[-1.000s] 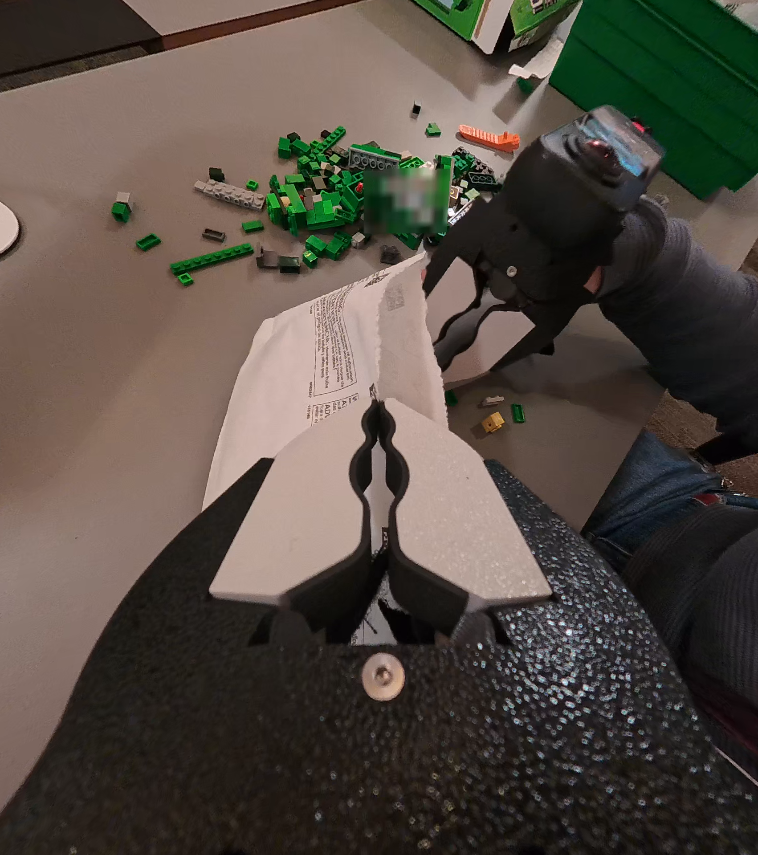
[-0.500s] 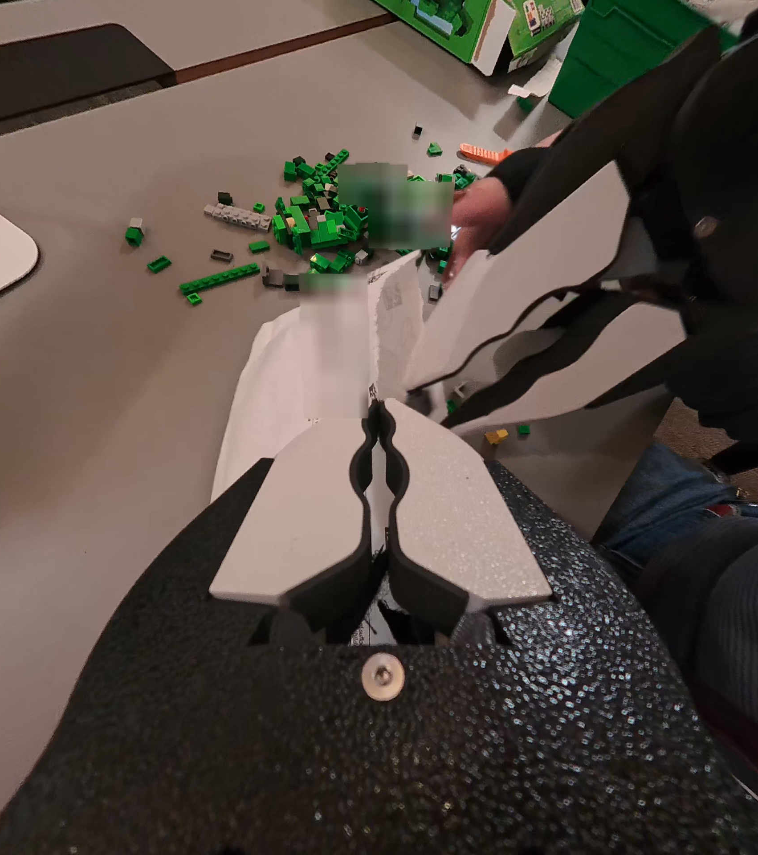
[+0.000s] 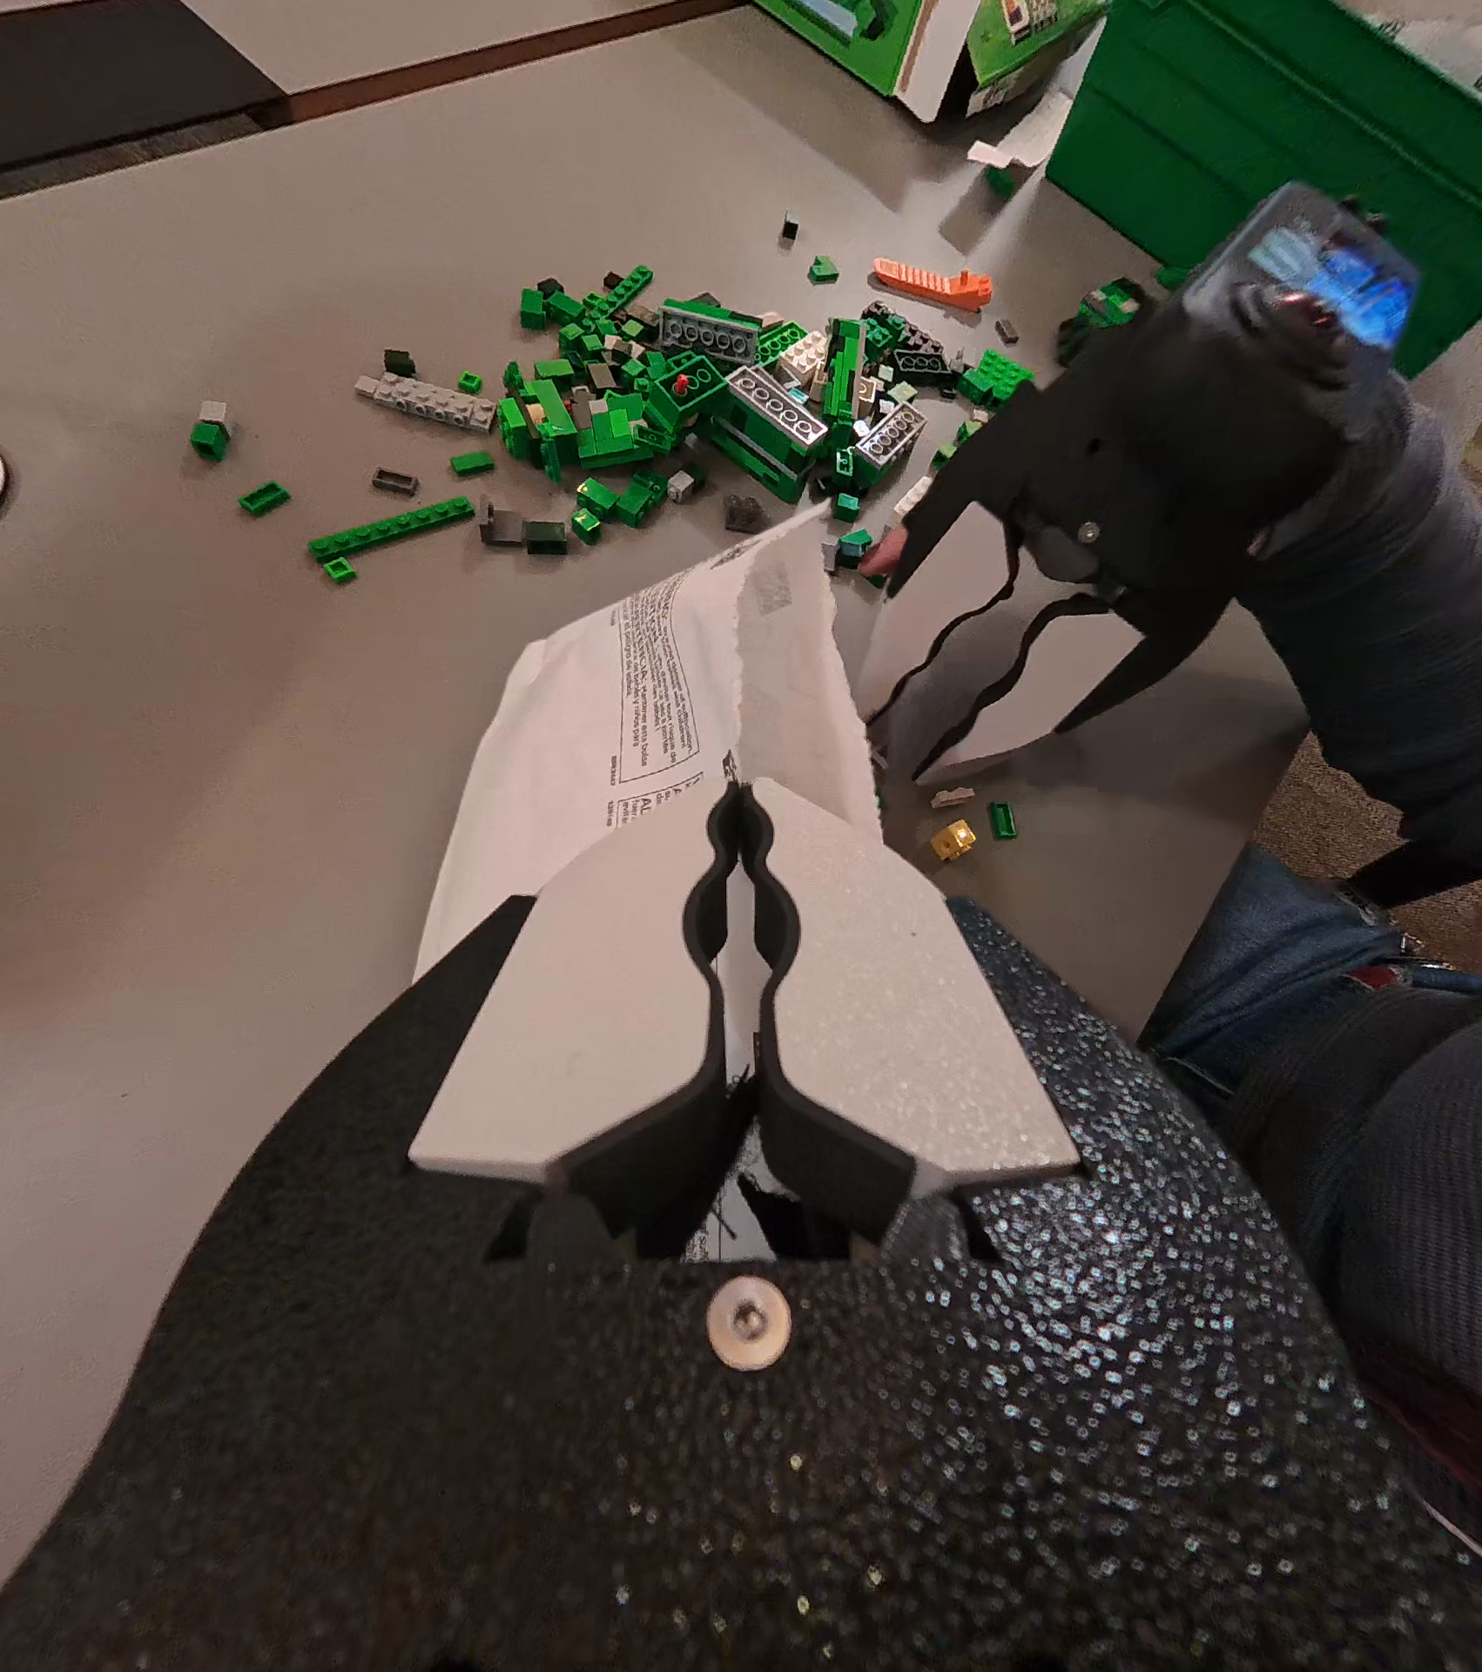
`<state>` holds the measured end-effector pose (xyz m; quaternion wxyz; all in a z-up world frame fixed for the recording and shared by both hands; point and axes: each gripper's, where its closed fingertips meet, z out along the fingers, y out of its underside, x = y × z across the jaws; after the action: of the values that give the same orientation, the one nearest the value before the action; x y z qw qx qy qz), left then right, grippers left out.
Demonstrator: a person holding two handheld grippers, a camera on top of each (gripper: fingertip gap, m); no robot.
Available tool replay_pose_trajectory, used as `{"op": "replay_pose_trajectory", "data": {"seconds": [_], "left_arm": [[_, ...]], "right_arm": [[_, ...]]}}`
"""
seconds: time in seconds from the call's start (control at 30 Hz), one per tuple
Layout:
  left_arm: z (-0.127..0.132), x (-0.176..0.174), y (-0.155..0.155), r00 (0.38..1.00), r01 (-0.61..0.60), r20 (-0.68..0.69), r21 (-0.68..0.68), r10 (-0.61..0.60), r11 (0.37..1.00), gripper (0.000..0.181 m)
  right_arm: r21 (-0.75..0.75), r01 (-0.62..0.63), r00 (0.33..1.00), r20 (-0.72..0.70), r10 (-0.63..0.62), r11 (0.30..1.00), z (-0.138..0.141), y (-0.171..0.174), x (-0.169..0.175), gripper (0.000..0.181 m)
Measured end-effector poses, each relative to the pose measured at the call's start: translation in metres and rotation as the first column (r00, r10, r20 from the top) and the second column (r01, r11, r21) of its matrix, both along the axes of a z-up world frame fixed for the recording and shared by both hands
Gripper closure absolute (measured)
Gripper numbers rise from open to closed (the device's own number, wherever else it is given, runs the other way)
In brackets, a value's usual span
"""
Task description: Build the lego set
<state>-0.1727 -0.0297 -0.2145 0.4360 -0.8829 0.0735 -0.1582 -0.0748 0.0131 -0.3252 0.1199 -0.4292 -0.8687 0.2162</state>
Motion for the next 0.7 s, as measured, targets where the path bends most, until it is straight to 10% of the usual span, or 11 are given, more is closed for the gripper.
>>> {"op": "replay_pose_trajectory", "data": {"seconds": [0.23, 0.5, 0.7], "left_arm": [[0.0, -0.001, -0.001, 1.0, 0.0, 0.007, 0.0, 0.0, 1.0, 0.181], [-0.001, -0.001, 0.0, 1.0, 0.0, 0.005, -0.005, 0.0, 1.0, 0.181], [-0.002, 0.0, 0.0, 1.0, 0.004, 0.0, -0.009, -0.004, 1.0, 0.181]], "right_arm": [[0.033, -0.037, 0.998, -0.053, 0.039, 0.999, 0.009, 0.003, -0.009, 0.178], [0.057, -0.154, 0.839, -0.519, 0.161, 0.986, 0.125, -0.048, -0.056, 0.178], [0.223, -0.091, 0.835, -0.514, 0.197, 0.97, 0.118, -0.051, -0.083, 0.173]]}}
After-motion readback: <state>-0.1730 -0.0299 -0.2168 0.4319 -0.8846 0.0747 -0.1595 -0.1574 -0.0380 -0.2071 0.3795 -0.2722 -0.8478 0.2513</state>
